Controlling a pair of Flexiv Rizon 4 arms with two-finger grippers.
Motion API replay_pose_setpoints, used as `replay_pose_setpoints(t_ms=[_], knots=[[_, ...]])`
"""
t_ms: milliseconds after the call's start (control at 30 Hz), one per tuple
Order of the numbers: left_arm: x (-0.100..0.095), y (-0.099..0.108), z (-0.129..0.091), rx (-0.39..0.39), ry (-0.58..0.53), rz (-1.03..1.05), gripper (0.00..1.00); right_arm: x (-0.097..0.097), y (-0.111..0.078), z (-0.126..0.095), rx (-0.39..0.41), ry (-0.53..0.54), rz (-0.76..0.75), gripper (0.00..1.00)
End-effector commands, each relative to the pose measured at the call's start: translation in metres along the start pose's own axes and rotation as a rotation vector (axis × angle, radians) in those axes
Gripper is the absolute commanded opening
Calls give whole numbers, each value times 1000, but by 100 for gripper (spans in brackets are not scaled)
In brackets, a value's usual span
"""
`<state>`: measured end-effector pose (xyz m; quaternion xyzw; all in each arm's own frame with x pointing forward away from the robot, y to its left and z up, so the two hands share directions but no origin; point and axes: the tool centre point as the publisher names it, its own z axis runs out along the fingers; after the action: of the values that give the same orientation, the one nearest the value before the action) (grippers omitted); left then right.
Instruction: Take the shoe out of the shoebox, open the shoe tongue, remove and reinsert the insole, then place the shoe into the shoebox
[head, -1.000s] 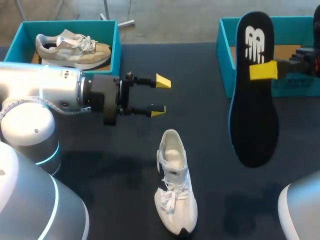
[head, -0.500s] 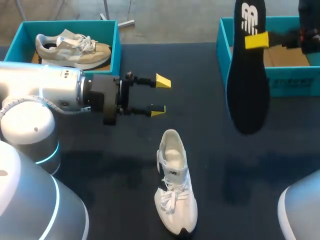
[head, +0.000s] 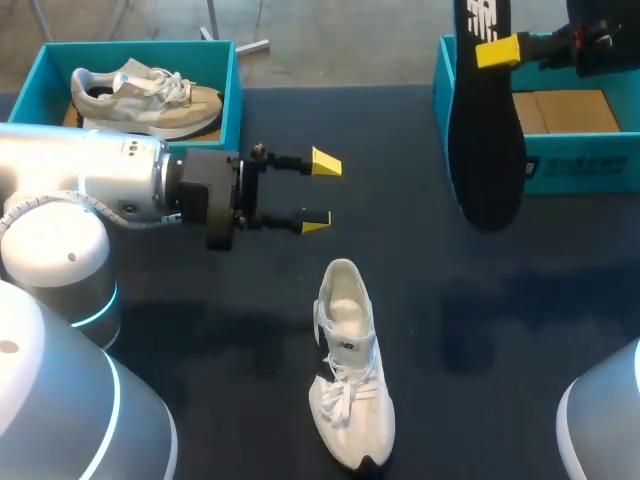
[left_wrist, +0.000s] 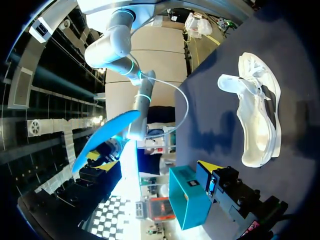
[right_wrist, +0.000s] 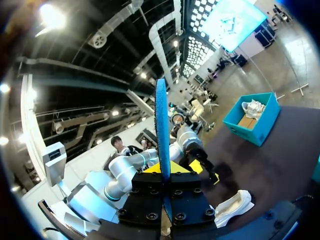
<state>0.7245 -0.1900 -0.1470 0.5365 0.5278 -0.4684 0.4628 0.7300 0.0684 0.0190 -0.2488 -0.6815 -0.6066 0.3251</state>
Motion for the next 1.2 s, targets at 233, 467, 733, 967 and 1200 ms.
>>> replay_pose_setpoints(t_ms=[233,467,733,967,1200], knots=[[1,-1,2,-4,-1,1,100,-27,8,-1,26,44,108,0],[1,-1,2,-4,-1,1,100,-75,1,-10,-53,22,315,0],[1,-1,2,-4,-1,1,100,-101,0,-9,-84,-26,464,0],[1,-1,2,-4,-1,1,100,-111,0,-7,-83,-55,533,0],[3,-2,3,27,-41,13,100,-111,0,-7,-83,-55,533,0]])
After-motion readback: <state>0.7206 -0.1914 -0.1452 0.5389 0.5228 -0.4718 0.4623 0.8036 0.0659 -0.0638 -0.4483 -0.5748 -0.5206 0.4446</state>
